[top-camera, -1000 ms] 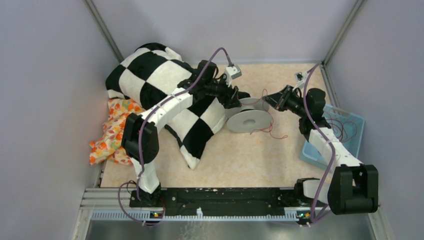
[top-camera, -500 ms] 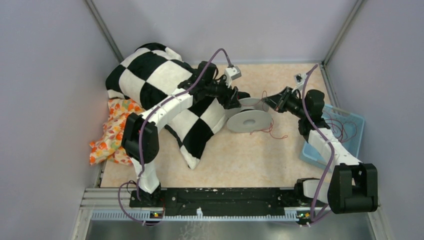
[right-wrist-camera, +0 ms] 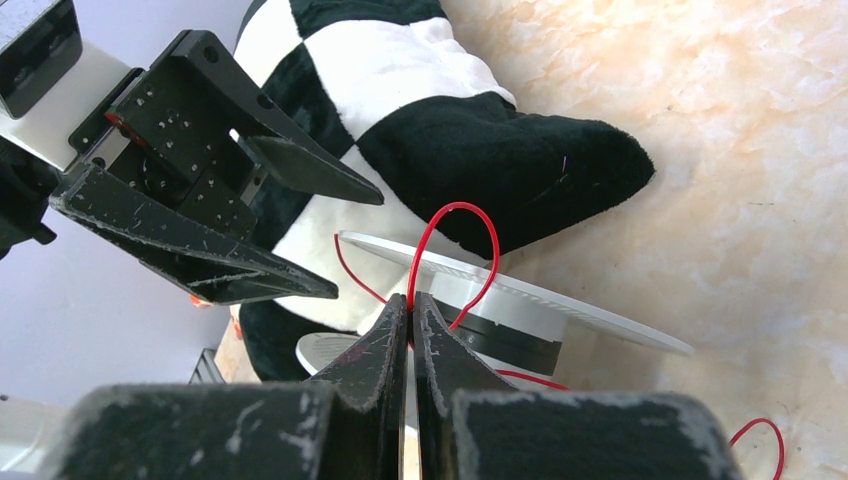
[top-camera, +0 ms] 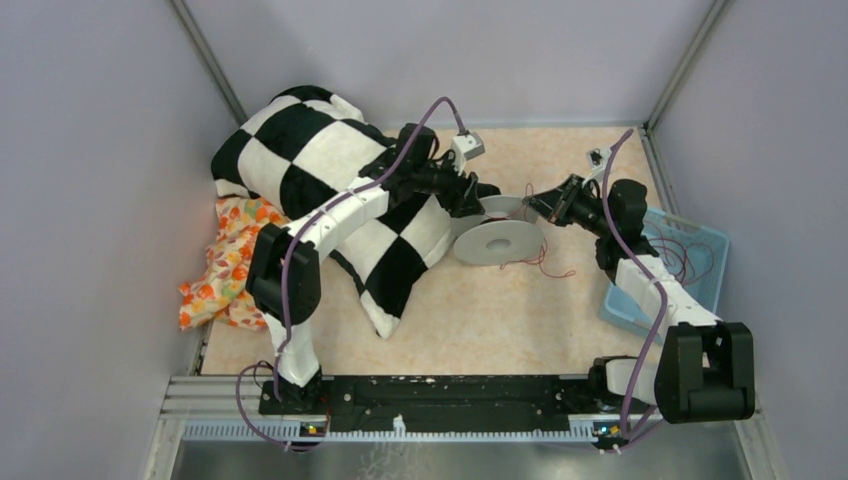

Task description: Wrap the cables

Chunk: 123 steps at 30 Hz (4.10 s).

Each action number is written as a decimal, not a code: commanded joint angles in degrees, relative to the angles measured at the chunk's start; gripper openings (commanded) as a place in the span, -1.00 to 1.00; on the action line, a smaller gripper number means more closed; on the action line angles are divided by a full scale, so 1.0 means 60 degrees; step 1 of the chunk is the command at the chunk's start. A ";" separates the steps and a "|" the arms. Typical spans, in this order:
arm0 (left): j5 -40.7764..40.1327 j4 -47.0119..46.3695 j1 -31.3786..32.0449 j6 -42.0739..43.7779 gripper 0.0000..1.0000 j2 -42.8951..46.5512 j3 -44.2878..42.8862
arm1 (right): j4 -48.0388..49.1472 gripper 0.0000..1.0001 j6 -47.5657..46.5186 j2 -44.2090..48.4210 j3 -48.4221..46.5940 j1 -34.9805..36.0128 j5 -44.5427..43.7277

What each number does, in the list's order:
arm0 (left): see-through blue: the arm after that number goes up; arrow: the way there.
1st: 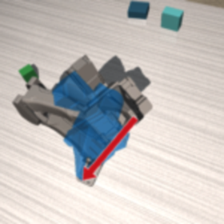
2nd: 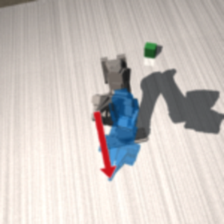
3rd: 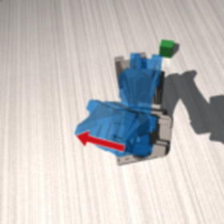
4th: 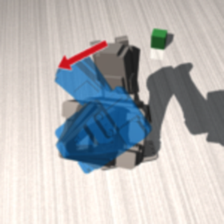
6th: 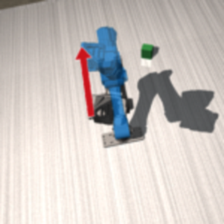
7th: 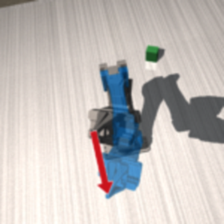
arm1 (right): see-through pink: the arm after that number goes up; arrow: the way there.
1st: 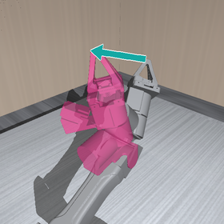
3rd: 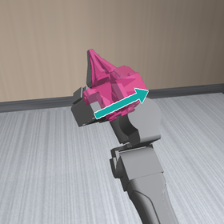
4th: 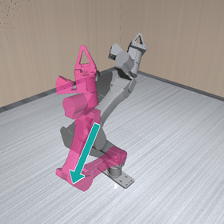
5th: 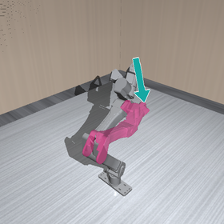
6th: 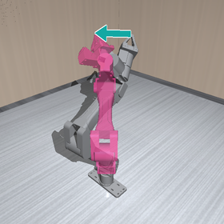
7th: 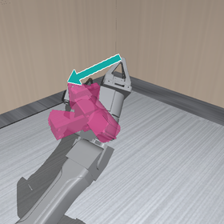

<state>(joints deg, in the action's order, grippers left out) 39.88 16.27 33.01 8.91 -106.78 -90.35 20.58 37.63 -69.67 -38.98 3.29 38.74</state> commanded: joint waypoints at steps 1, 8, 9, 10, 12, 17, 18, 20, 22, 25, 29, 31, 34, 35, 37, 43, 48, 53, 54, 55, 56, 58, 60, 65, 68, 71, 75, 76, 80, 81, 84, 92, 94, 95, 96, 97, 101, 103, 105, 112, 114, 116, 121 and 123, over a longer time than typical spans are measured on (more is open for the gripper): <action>0.0112 -0.0576 0.0043 0.0028 0.32 -0.0240 -0.0065 | 0.0463 -1.00 -0.0046 0.0012 -0.0095 0.0129 0.0068; 0.0028 -0.0732 0.0041 0.0011 0.17 -0.0451 -0.0081 | 0.0496 -1.00 -0.0024 0.0032 -0.0101 0.0125 0.0074; -0.0033 -0.0763 0.0041 0.0002 0.15 -0.0465 -0.0079 | 0.0496 -1.00 -0.0030 0.0022 -0.0119 0.0125 0.0076; -0.0076 -0.0780 0.0041 -0.0015 0.13 -0.0480 -0.0071 | 0.0485 -1.00 -0.0031 0.0000 -0.0144 0.0122 0.0082; -0.0098 -0.0863 0.0036 -0.0020 0.08 -0.0498 -0.0022 | 0.0495 -1.00 -0.0031 -0.0037 -0.0170 0.0125 0.0091; -0.0034 -0.1131 0.0048 -0.0185 -0.12 -0.0498 0.0071 | 0.0580 -1.00 0.0009 -0.0161 -0.0198 0.0126 0.0156; -0.0013 -0.1156 0.0045 -0.0192 -0.15 -0.0499 0.0070 | 0.0593 -1.00 0.0016 -0.0174 -0.0201 0.0124 0.0156; 0.0013 -0.1155 0.0043 -0.0195 -0.26 -0.0506 0.0065 | 0.0591 -1.00 0.0013 -0.0180 -0.0197 0.0126 0.0164; 0.0040 -0.1149 0.0038 -0.0191 -0.35 -0.0513 0.0048 | 0.0573 -1.00 -0.0001 -0.0173 -0.0197 0.0127 0.0151; 0.0116 -0.1124 0.0035 -0.0187 -0.54 -0.0518 0.0035 | 0.0453 -1.00 -0.0024 -0.0166 -0.0232 0.0126 0.0131; 0.0206 -0.1023 0.0046 -0.0210 -0.99 -0.0499 -0.0041 | -0.0603 -0.60 -0.0306 -0.0142 -0.0680 0.0126 -0.0124; 0.0129 -0.0937 0.0045 -0.0354 -1.00 -0.0453 -0.0125 | -0.1221 -0.04 -0.0529 -0.0078 -0.0973 0.0126 -0.0210; 0.0071 -0.0912 0.0044 -0.0525 -1.00 -0.0235 -0.0104 | -0.2616 0.49 -0.1155 0.0286 -0.1509 0.0126 -0.0662; 0.0036 -0.0903 0.0036 -0.0570 -1.00 -0.0149 -0.0083 | -0.3101 0.60 -0.1356 0.0473 -0.1680 0.0118 -0.0965; -0.0071 -0.0886 0.0036 -0.0681 -1.00 0.0032 -0.0081 | -0.4205 0.76 -0.1712 0.0891 -0.1927 0.0086 -0.1620; -0.0215 -0.0738 0.0025 -0.0748 -1.00 0.0782 -0.0202 | -0.6285 0.97 -0.2496 0.2352 -0.2231 -0.0063 -0.3871; -0.1089 -0.1515 -0.0007 -0.1315 -1.00 0.1954 0.0493 | -0.7633 0.97 -0.2946 0.3198 -0.2014 -0.0167 -0.4320; -0.2137 -0.2876 -0.0029 -0.2079 -1.00 0.3293 0.1549 | -0.7139 0.97 -0.1612 0.4343 -0.0578 -0.0167 -0.3890; -0.2259 -0.2994 -0.0037 -0.2169 -1.00 0.3447 0.1551 | -0.6764 0.97 -0.1226 0.4589 -0.0195 -0.0167 -0.3677; -0.2383 -0.3060 -0.0031 -0.2255 -1.00 0.3611 0.1511 | -0.6425 0.97 -0.0834 0.4708 0.0154 -0.0155 -0.3529; -0.2453 -0.3116 -0.0038 -0.2330 -1.00 0.3732 0.1457 | -0.6080 0.97 -0.0510 0.4768 0.0497 -0.0126 -0.3463; -0.2643 -0.3169 -0.0035 -0.2440 -1.00 0.3960 0.1336 | -0.5441 0.97 -0.0129 0.4797 0.1046 0.0007 -0.3498; -0.2826 -0.3314 -0.0027 -0.2644 -1.00 0.4136 0.1283 | -0.4841 0.96 0.0009 0.4793 0.1484 0.0127 -0.3771; -0.3235 -0.3725 -0.0032 -0.2984 -1.00 0.4462 0.1244 | -0.3975 0.91 -0.0012 0.4506 0.2081 0.0227 -0.4567; -0.3243 -0.3868 -0.0035 -0.3061 -1.00 0.4458 0.1267 | -0.4476 0.88 0.0034 0.3662 0.1729 0.0228 -0.5169; -0.3134 -0.3916 -0.0038 -0.3212 -1.00 0.4383 0.1312 | -0.4836 0.82 0.0461 0.2404 0.1298 0.0255 -0.5308; -0.3104 -0.3986 -0.0030 -0.3307 -1.00 0.4346 0.1377 | -0.4121 0.73 0.1479 0.1502 0.1272 0.0512 -0.5334; -0.3098 -0.4105 -0.0034 -0.3346 -1.00 0.4360 0.1453 | -0.3873 0.71 0.1764 0.1330 0.1268 0.0655 -0.5439; -0.2821 -0.4649 -0.0038 -0.3712 -1.00 0.4334 0.1719 | -0.3489 0.63 0.2487 0.0491 0.0901 0.1288 -0.6484; -0.2777 -0.4677 -0.0024 -0.3775 -1.00 0.4291 0.1717 | -0.3488 0.61 0.2609 0.0228 0.0744 0.1377 -0.6773; -0.2746 -0.4689 -0.0028 -0.3793 -1.00 0.4271 0.1723 | -0.3094 0.48 0.2881 -0.0437 0.0424 0.1429 -0.7111; -0.2882 -0.4511 -0.0038 -0.3501 -1.00 0.4368 0.1702 | -0.2706 0.03 0.2959 -0.2628 -0.0789 0.1429 -0.7233; -0.2881 -0.4470 -0.0025 -0.3453 -1.00 0.4383 0.1690 | -0.2624 0.02 0.3014 -0.3265 -0.1097 0.1426 -0.7112; -0.2860 -0.4463 -0.0026 -0.3435 -1.00 0.4392 0.1688 | -0.2551 0.00 0.3069 -0.3465 -0.1185 0.1429 -0.7084; -0.2831 -0.4443 -0.0035 -0.3413 -1.00 0.4373 0.1688 | -0.2450 -0.01 0.3067 -0.3645 -0.1269 0.1437 -0.7035; -0.2811 -0.4421 -0.0036 -0.3392 -1.00 0.4377 0.1686 | -0.2331 -0.01 0.3053 -0.3774 -0.1350 0.1463 -0.7005; -0.2845 -0.4411 -0.0038 -0.3379 -1.00 0.4350 0.1688 | -0.2533 -0.34 0.2823 -0.4194 -0.1658 0.1503 -0.7022; -0.2928 -0.4409 -0.0035 -0.3360 -1.00 0.4360 0.1662 | -0.2567 -0.85 0.2707 -0.4108 -0.1590 0.1503 -0.6979; -0.3134 -0.4411 -0.0044 -0.3332 -1.00 0.4373 0.1693 | -0.2625 -1.00 0.2457 -0.3744 -0.1428 0.1503 -0.6779; -0.4354 -0.4823 -0.0260 -0.4050 -1.00 0.4013 0.1856 | -0.4100 -1.00 0.0542 -0.0790 -0.0617 0.2114 -0.5065; -0.4539 -0.5138 -0.0258 -0.4350 -1.00 0.3805 0.1792 | -0.4780 -1.00 0.0047 0.0235 -0.0458 0.2729 -0.5071; -0.4865 -0.5517 -0.0261 -0.4646 -1.00 0.3586 0.1767 | -0.5550 -1.00 -0.0257 0.1041 -0.0513 0.3218 -0.4798; -0.6339 -0.6023 -0.0248 -0.4931 -1.00 0.2817 0.1339 | -0.8046 -1.00 -0.1038 0.1639 -0.1488 0.4264 -0.3520; -0.7166 -0.5903 -0.0191 -0.4825 -1.00 0.2470 0.0976 | -0.8884 -1.00 -0.1395 0.1892 -0.1977 0.4927 -0.3375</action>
<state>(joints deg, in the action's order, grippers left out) 7.33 -10.41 31.53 -18.39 -89.34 -79.15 -18.28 35.55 -60.25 -44.86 27.53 13.15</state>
